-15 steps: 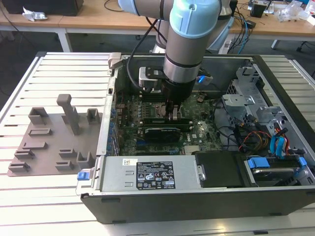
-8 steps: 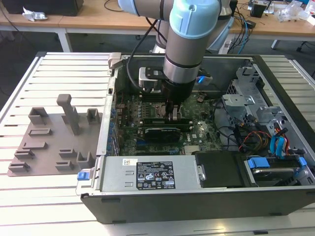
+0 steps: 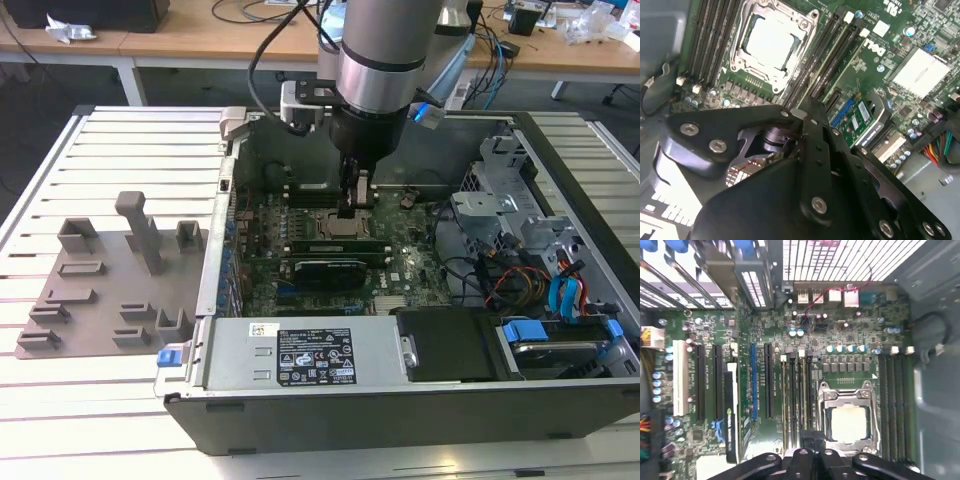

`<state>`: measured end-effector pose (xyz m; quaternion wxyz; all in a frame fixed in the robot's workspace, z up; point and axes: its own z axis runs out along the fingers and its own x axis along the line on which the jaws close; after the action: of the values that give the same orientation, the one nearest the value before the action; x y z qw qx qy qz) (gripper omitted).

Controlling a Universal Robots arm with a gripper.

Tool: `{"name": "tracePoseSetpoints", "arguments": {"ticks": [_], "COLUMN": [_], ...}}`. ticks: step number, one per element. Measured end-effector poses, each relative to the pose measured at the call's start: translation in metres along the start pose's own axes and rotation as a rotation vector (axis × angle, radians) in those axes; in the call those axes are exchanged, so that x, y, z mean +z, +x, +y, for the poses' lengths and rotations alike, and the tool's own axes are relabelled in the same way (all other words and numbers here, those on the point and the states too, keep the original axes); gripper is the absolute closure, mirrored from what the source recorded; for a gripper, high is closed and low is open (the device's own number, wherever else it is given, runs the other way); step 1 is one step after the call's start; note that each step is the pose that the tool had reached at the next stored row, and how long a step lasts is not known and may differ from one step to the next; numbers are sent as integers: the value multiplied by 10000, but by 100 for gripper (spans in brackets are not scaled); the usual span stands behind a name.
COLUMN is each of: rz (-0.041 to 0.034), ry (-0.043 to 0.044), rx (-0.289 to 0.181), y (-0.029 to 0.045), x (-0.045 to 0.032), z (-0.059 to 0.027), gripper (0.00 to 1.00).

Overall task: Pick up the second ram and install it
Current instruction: 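Insert the second ram into the second slot, then press down the second ram until it locks into place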

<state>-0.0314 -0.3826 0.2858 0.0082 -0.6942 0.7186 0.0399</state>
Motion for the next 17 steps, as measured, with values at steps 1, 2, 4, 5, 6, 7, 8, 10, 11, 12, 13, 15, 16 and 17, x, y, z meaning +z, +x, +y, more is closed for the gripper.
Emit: {"name": "tracePoseSetpoints", "arguments": {"ticks": [1,2,4,5,6,7,8,10,11,12,13,15,16,17], "rz": [-1,1,0,0,0,0,0,4,4,3,3,4,3,3], "ry": [0,-1,-1,-1,-2,-2,-8,-59,-67,-67,-66,-67,-66,-65], "rx": [0,1,1,1,1,2,2,4,5,5,5,6,14,20], "y": [0,0,0,0,0,0,-2,-8,-7,-6,-4,-2,1,3], "x": [0,-1,-1,-2,-2,-2,1,56,89,116,156,198,257,304], "z": [0,0,0,0,-2,-14,-87,-353,-407,-428,-454,-484,-523,-541], "gripper": [90,90,90,90,90,90,90,90,90,90,90,90,90,90]}}
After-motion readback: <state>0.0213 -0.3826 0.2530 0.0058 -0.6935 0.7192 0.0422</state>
